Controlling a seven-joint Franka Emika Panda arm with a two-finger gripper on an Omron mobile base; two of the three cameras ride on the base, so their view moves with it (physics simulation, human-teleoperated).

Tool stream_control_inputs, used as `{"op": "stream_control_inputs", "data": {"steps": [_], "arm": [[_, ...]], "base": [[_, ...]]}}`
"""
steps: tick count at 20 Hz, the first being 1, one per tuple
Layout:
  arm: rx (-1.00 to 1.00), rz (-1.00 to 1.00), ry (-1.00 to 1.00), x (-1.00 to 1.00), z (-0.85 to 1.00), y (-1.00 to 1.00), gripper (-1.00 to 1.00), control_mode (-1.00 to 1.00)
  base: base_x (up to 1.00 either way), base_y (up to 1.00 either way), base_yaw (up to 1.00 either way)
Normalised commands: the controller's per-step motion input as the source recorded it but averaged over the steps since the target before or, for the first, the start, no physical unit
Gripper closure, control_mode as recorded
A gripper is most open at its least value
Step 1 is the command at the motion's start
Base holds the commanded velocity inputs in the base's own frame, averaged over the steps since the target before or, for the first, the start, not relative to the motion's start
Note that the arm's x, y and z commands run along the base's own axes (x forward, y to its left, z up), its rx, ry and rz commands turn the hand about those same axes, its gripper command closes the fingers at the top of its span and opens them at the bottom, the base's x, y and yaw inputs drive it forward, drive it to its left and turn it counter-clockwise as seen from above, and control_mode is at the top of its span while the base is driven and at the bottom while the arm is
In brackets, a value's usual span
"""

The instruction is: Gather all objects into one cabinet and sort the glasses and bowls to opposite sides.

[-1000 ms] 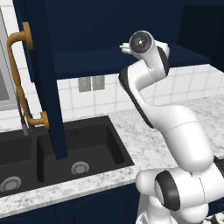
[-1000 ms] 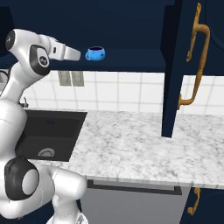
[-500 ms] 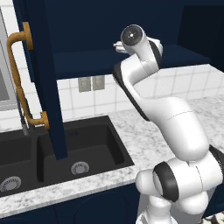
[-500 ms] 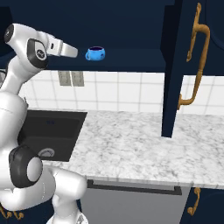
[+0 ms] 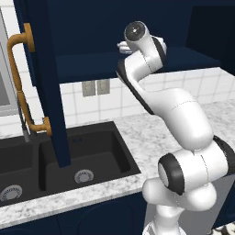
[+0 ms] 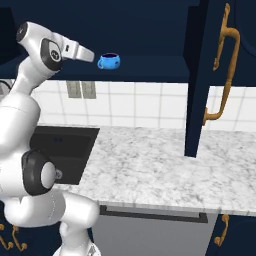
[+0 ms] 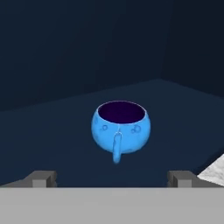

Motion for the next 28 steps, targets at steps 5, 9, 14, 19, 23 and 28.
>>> {"op": "stream_control_inputs", "data": {"steps": [5,9,14,19,23,28], "arm": [[0.01,0.00,0.05,0.36,-0.01,-0.08,-1.00,-1.00],[0.07,0.00,0.03,0.15,-0.05,-0.40,-1.00,-1.00],[0.04,0.00,0.04,0.02,-0.08,-0.24,-1.00,-1.00],[0.00,-0.02,0.07,0.00,-0.08,0.01,-1.00,-1.00],[0.00,-0.03,0.02,0.00,-0.12,0.04,-1.00,-1.00],[0.00,-0.02,0.01,0.00,-0.16,0.12,-1.00,-1.00]], "base": [[0.00,0.00,0.00],[0.00,0.00,0.00],[0.00,0.00,0.00],[0.00,0.00,0.00],[0.00,0.00,0.00],[0.00,0.00,0.00]]}}
